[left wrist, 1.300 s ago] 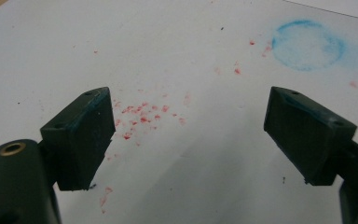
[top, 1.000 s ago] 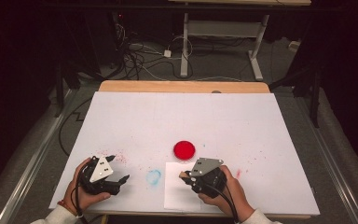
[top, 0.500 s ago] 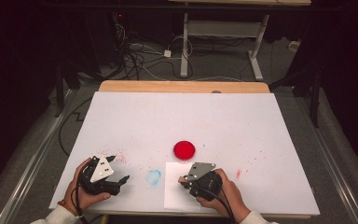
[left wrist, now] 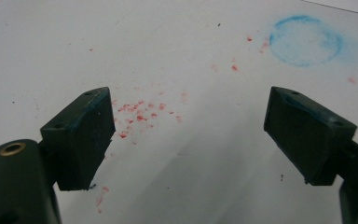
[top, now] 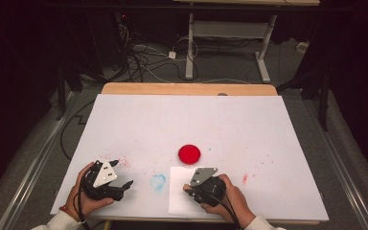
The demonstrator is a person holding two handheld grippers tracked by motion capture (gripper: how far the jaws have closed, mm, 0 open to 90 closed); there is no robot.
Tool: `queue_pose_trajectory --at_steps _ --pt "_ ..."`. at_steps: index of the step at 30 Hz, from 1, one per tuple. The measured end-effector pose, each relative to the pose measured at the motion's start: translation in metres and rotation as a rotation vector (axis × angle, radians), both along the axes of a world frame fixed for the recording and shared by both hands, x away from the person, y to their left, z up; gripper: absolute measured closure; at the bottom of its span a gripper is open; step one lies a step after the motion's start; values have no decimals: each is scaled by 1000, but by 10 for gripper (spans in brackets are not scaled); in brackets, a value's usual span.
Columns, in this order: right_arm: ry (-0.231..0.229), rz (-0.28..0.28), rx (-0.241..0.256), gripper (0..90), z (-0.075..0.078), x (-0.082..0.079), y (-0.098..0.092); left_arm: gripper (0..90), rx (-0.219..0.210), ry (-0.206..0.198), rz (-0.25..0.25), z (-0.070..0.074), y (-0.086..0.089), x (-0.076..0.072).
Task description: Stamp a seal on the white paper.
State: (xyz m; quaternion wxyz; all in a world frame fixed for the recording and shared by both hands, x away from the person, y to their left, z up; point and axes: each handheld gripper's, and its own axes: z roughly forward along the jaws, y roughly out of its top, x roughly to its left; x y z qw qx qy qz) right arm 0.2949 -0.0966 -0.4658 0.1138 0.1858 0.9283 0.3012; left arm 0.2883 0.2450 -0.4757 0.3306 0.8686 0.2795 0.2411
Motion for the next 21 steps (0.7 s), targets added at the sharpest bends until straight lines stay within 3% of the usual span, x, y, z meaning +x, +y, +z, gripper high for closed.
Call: queue_pose_trajectory --at_steps 12,21 --pt "37 -15 -9 766 1 3 1 158 5 6 -5 0 -2 0" --pt "18 -11 -22 766 0 1 3 158 4 6 -4 -1 -3 0"
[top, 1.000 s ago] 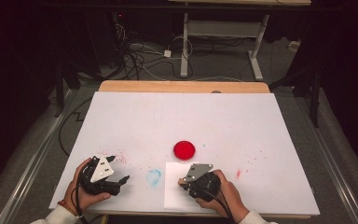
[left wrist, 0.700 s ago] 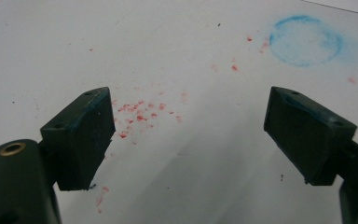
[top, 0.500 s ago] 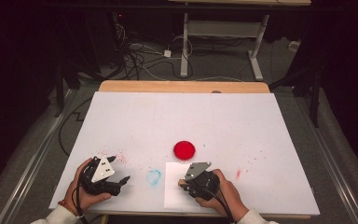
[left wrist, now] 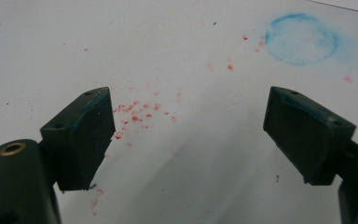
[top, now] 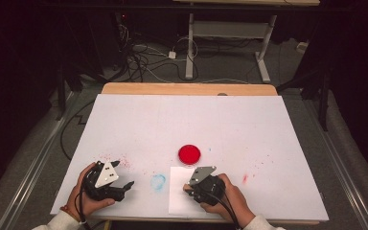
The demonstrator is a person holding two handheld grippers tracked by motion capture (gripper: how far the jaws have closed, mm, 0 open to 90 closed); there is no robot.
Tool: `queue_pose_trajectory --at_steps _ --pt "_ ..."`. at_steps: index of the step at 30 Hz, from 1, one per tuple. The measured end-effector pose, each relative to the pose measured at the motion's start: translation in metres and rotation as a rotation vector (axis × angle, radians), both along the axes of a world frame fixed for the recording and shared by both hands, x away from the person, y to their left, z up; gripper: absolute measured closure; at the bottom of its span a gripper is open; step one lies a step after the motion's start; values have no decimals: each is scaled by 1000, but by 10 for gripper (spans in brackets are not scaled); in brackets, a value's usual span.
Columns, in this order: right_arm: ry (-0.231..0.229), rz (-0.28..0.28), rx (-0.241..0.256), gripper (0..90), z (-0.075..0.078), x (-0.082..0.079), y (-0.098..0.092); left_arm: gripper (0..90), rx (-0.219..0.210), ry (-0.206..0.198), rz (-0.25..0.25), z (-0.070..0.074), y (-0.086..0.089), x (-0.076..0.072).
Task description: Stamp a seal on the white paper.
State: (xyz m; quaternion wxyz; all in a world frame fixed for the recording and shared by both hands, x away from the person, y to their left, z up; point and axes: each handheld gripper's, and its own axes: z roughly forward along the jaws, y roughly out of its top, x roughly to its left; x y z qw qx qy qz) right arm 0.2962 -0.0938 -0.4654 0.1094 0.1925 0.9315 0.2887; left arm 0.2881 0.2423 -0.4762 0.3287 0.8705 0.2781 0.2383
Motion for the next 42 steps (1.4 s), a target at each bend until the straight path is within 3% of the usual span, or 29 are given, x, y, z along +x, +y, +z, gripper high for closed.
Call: queue_pose_trajectory --at_steps 8,13,26,29,35,42 --pt "-16 0 -18 767 0 -2 2 158 3 -1 -3 0 -1 0" --pt "11 -10 -2 766 0 0 0 158 4 -1 -4 0 -1 0" --pt "30 -11 19 765 0 4 -3 157 7 -3 -5 1 -1 0" --pt "24 2 16 765 2 3 -3 156 1 -4 0 1 1 -1" --pt "-23 -25 88 765 20 3 -11 156 1 -3 2 1 2 -1" --pt "-56 -26 97 765 29 1 -17 156 -1 -4 1 1 2 -1"
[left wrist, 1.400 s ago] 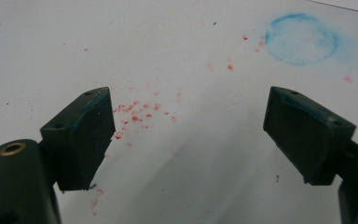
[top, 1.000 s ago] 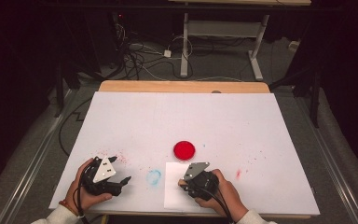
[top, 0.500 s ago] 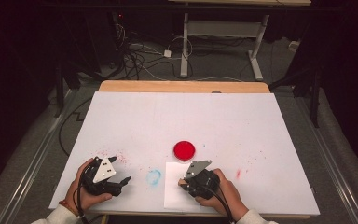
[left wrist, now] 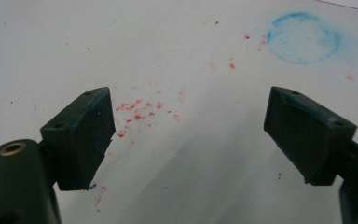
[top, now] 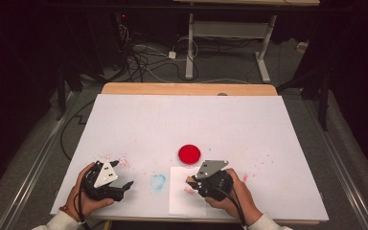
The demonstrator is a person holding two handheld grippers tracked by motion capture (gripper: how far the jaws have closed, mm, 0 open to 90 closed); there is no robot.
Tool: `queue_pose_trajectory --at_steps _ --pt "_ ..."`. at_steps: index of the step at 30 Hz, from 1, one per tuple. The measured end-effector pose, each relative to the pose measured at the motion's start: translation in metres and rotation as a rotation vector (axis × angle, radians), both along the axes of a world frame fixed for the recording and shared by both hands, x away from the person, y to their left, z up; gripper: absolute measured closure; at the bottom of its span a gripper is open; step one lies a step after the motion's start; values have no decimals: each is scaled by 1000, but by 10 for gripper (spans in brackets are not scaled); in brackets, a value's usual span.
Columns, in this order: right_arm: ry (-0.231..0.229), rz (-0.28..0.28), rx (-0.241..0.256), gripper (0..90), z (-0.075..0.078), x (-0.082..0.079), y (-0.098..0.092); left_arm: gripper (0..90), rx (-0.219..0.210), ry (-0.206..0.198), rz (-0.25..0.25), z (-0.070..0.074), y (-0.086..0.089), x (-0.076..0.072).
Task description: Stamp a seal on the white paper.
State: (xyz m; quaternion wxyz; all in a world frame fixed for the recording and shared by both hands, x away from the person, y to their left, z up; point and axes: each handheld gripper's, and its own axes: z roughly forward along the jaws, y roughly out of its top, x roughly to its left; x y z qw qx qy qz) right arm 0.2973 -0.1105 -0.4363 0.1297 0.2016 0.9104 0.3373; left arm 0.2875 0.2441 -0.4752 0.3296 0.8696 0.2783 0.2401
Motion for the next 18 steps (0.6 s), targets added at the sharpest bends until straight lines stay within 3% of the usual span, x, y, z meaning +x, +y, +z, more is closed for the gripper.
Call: queue_pose_trajectory --at_steps 18 --pt "-39 -26 39 765 18 4 -13 156 -19 13 2 -3 4 2"
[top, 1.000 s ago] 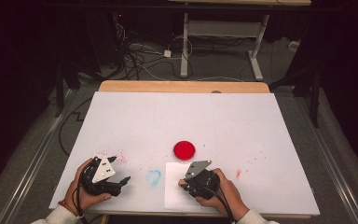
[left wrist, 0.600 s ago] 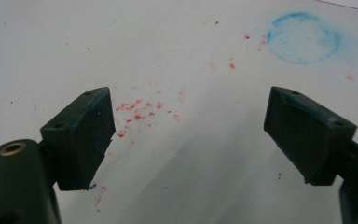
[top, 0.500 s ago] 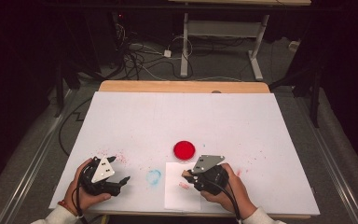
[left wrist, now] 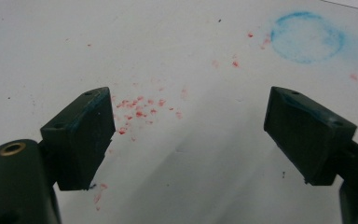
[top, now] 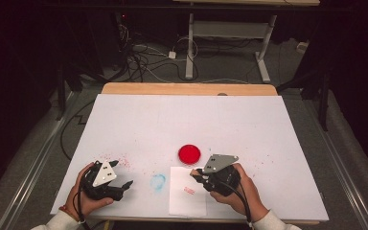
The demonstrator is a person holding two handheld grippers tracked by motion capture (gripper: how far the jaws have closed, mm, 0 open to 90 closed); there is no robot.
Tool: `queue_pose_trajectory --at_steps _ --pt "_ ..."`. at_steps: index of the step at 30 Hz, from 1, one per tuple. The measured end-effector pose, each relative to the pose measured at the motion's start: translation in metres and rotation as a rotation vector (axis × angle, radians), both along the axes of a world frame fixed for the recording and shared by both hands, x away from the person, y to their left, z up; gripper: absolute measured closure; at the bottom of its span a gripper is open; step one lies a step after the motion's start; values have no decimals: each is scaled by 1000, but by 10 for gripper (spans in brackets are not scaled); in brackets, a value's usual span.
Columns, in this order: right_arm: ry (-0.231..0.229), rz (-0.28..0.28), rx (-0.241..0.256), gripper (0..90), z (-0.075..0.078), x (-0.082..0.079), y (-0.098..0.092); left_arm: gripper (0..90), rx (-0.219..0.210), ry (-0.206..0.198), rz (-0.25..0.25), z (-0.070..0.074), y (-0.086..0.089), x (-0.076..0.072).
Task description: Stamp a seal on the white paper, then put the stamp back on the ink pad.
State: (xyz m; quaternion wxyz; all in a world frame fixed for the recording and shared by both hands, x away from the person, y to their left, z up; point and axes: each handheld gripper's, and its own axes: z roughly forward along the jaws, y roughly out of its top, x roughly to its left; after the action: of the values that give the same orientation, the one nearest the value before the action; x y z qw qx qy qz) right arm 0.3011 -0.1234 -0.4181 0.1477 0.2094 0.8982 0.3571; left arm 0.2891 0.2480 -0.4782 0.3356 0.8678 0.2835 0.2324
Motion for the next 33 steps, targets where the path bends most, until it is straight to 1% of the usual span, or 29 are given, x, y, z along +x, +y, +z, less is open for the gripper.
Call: queue_pose_trajectory --at_steps 2,3,4,5,9,12,13,15,16,17,19,24,26,27,28,29,31,32,33 --pt "-6 0 3 765 1 0 -1 156 2 0 0 0 0 0" --pt "-8 0 2 765 2 0 -1 156 -3 11 3 0 0 -1" --pt "-9 -3 1 765 2 0 -1 156 1 -2 -2 0 0 0" --pt "-10 -4 2 765 2 0 -1 156 -3 9 2 0 0 -1" --pt "-14 -4 7 765 3 0 -3 156 -2 10 -4 0 0 -1" --pt "-19 -10 9 765 5 -1 -5 156 0 9 -8 0 -1 -1" --pt "-20 -10 9 764 5 0 -6 156 4 -1 -12 1 -1 -1" --pt "-23 -16 11 765 6 -1 -7 156 5 -4 -12 1 -1 -1" --pt "-24 -21 10 765 6 0 -9 156 5 -2 -13 1 -1 -1" --pt "-28 -22 12 765 7 0 -10 156 4 9 -10 0 -1 -2" --pt "-32 -36 20 765 9 1 -12 156 3 10 -10 0 -1 -1" --pt "-46 -58 27 764 13 7 -20 156 3 11 -10 0 -1 -1" --pt "-47 -75 31 765 14 9 -23 156 2 10 -9 0 -1 -1" --pt "-47 -79 31 764 15 10 -24 156 5 -3 -12 1 -1 -1" --pt "-50 -87 32 765 15 12 -24 156 5 -3 -13 1 -1 -1" --pt "-54 -90 28 765 16 13 -25 156 3 7 -12 0 -2 -2" --pt "-54 -101 41 765 17 17 -26 156 5 5 -12 1 -2 -2" --pt "-57 -109 42 765 18 18 -26 156 6 -8 -15 2 -2 -2" --pt "-60 -111 43 765 18 21 -25 156 -3 -1 -10 2 -2 -3"
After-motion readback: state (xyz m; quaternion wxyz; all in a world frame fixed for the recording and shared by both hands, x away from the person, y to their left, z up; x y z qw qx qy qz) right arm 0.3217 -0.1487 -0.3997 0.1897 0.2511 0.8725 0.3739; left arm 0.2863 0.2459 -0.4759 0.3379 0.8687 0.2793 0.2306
